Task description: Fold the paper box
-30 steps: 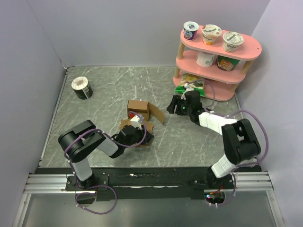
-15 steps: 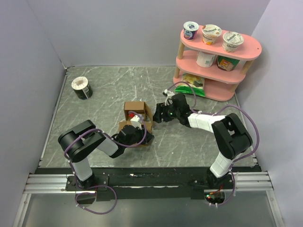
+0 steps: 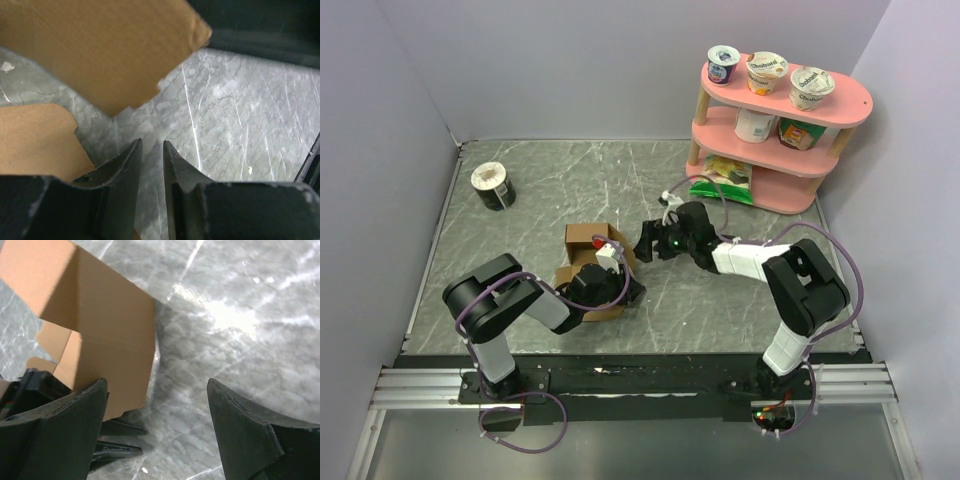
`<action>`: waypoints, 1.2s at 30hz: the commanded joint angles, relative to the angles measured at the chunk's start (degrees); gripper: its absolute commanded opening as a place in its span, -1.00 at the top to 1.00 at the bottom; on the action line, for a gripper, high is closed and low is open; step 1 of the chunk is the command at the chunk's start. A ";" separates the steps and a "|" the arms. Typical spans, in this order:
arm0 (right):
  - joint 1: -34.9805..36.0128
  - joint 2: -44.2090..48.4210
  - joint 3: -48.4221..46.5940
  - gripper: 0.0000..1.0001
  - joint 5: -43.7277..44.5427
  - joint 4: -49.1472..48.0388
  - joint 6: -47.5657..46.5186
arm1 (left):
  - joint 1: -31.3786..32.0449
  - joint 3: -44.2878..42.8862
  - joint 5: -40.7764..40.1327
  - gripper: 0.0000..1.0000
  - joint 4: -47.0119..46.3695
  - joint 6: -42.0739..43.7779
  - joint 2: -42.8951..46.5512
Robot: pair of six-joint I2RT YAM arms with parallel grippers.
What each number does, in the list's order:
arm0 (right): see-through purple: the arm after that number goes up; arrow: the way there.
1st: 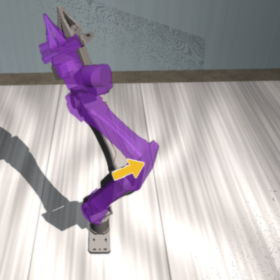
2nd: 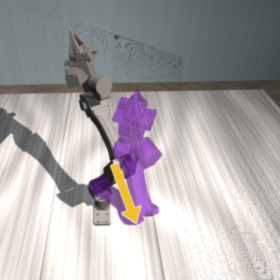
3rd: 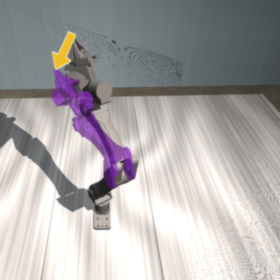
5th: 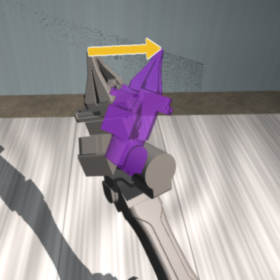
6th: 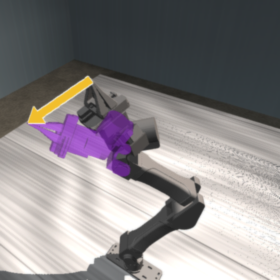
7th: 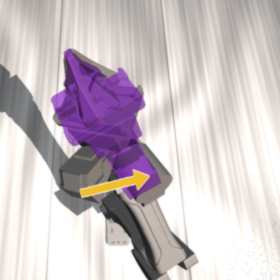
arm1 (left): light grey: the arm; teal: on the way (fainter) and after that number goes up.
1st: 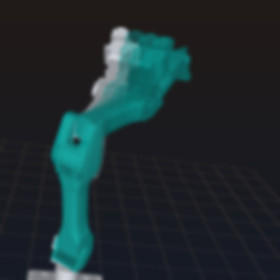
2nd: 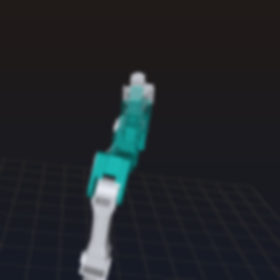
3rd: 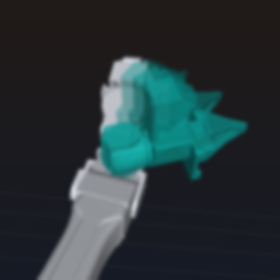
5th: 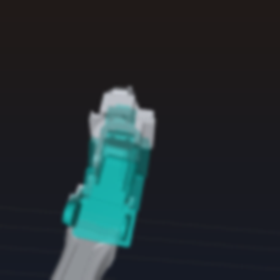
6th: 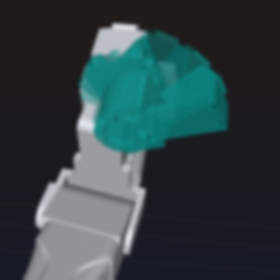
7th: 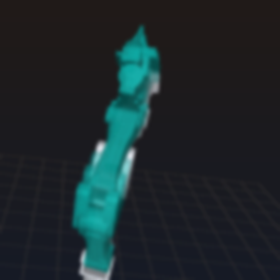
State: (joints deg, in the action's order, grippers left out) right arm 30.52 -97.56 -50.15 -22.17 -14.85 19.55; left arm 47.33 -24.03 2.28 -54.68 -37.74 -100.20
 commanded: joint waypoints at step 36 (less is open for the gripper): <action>3.22 10.73 -6.62 -0.68 9.51 12.82 -12.43 | -9.81 -12.90 -13.35 -0.79 50.81 5.75 40.96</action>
State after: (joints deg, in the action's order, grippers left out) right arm 32.42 -83.83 -52.25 -13.69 -7.20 10.04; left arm 34.52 -39.11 -8.82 -8.73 -30.87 -59.46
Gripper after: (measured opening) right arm 0.851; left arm 0.924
